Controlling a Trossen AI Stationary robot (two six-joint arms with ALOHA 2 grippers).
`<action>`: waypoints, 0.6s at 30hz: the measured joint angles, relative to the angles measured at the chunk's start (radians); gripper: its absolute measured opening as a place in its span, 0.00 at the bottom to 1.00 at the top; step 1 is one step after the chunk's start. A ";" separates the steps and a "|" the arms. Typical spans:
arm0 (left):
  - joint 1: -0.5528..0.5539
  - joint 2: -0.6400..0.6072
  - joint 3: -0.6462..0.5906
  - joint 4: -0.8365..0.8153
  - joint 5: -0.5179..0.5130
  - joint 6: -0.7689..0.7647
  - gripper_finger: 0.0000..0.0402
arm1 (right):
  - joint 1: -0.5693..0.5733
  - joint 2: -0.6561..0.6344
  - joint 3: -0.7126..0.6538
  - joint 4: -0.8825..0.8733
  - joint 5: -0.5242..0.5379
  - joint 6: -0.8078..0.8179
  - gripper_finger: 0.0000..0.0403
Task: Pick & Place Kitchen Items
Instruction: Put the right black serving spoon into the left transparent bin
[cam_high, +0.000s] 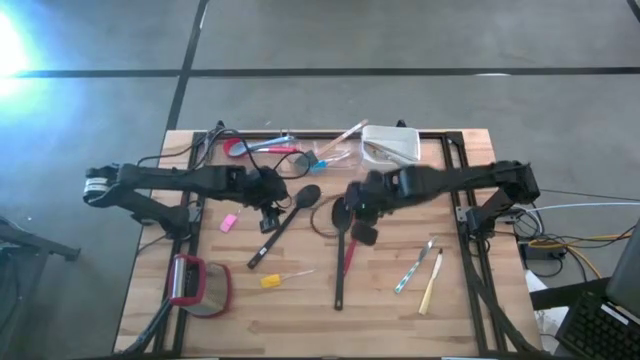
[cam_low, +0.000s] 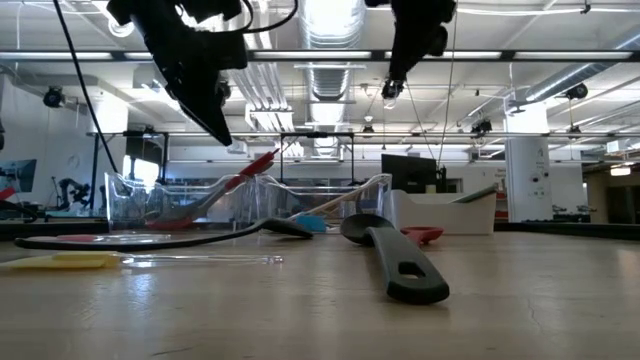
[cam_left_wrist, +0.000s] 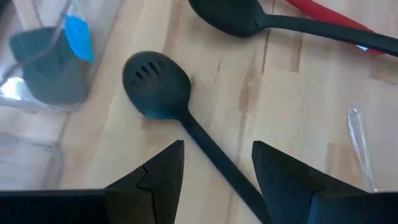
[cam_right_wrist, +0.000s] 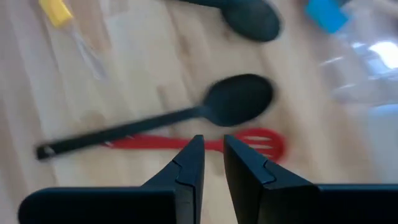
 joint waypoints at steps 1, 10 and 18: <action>0.000 -0.006 0.000 0.000 -0.009 0.013 0.49 | 0.013 -0.001 -0.039 0.051 0.000 0.041 0.13; 0.000 -0.049 0.000 0.001 -0.210 0.182 0.49 | 0.099 -0.002 -0.317 0.507 -0.007 0.376 0.13; 0.000 -0.081 0.000 0.018 -0.232 0.222 0.49 | 0.090 0.010 -0.432 0.632 0.006 0.587 0.18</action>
